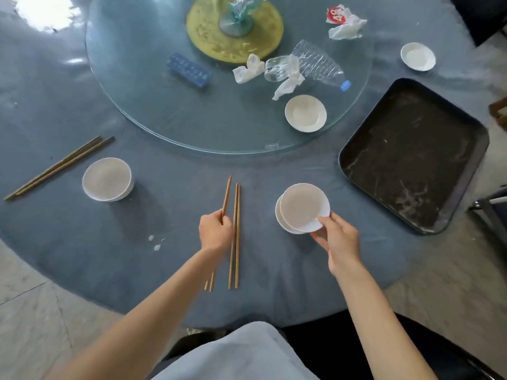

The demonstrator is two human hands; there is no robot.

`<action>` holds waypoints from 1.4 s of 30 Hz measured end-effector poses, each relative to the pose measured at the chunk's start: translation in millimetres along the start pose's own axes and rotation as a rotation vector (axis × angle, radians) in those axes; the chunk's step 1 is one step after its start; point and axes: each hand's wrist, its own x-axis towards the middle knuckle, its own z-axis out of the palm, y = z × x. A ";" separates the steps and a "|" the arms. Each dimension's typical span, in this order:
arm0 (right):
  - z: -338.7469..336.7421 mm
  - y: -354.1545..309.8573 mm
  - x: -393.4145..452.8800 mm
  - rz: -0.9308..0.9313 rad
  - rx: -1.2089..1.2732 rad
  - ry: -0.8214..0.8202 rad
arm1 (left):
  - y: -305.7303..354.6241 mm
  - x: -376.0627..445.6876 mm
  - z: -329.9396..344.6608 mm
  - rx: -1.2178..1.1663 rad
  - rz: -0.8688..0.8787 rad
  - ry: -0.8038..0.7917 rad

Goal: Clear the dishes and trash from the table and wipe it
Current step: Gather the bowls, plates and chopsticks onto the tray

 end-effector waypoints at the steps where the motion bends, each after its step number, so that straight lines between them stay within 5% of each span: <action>1: 0.8 -0.3 6.6 0.003 -0.023 -0.005 | -0.6 3.7 5.7 0.034 0.007 0.011; 23: -7.6 13.8 50.1 0.147 -0.142 -0.115 | 10.1 5.5 49.3 0.333 -0.060 0.146; 34: -6.6 13.8 48.3 0.136 -0.177 -0.107 | 15.5 11.3 47.2 0.554 -0.041 0.014; 42: 5.5 14.0 41.6 0.129 -0.212 -0.137 | 6.8 17.5 18.5 0.309 -0.015 -0.134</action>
